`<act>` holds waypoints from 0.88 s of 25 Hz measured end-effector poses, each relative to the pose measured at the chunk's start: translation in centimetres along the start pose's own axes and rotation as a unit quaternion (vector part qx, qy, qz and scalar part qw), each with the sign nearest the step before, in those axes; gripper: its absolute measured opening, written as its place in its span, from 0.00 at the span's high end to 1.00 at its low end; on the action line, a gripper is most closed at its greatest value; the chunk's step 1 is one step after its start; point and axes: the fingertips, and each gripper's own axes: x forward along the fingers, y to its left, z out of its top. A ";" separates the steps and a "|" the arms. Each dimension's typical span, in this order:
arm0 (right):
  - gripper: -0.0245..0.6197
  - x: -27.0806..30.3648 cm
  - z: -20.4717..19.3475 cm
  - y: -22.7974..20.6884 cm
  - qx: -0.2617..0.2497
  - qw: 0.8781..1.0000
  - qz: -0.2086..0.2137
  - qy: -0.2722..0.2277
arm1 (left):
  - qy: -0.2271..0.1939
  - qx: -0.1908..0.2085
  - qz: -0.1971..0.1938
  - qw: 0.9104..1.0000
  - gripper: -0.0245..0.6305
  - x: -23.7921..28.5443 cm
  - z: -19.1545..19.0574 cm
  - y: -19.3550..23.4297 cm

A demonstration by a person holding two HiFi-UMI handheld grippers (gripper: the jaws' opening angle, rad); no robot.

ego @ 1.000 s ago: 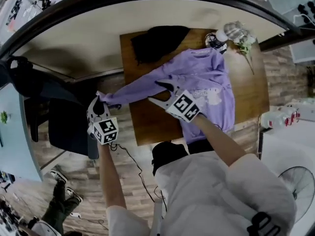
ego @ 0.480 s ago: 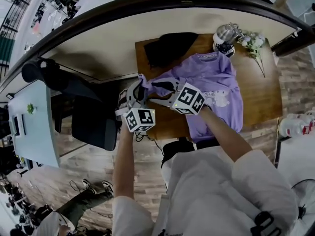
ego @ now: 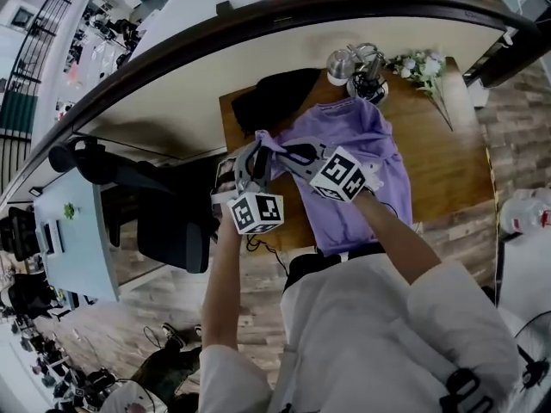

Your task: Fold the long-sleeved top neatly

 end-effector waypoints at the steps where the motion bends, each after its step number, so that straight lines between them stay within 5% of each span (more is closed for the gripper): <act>1: 0.90 -1.6 0.0 -1.5 0.038 0.999 -0.022 -0.027 | -0.004 -0.043 -0.002 0.999 0.81 0.2 0.5 0.0; 4: 0.90 -6.5 -0.8 -5.6 0.101 0.988 -0.084 -0.083 | -0.010 -0.165 -0.004 0.986 0.79 0.6 0.9 -0.6; 9: 0.90 -14.4 -4.9 -10.9 0.122 0.974 -0.161 -0.100 | 0.017 -0.275 -0.015 0.961 0.79 1.4 -0.7 -4.8; 17: 0.89 -22.0 -15.1 -16.7 0.186 0.954 -0.233 -0.037 | 0.069 -0.348 -0.044 0.934 0.79 3.3 -1.9 -12.4; 22: 0.63 -26.6 -22.6 -18.9 0.270 0.910 -0.308 0.059 | 0.086 -0.373 -0.053 0.922 0.79 4.5 -2.0 -15.3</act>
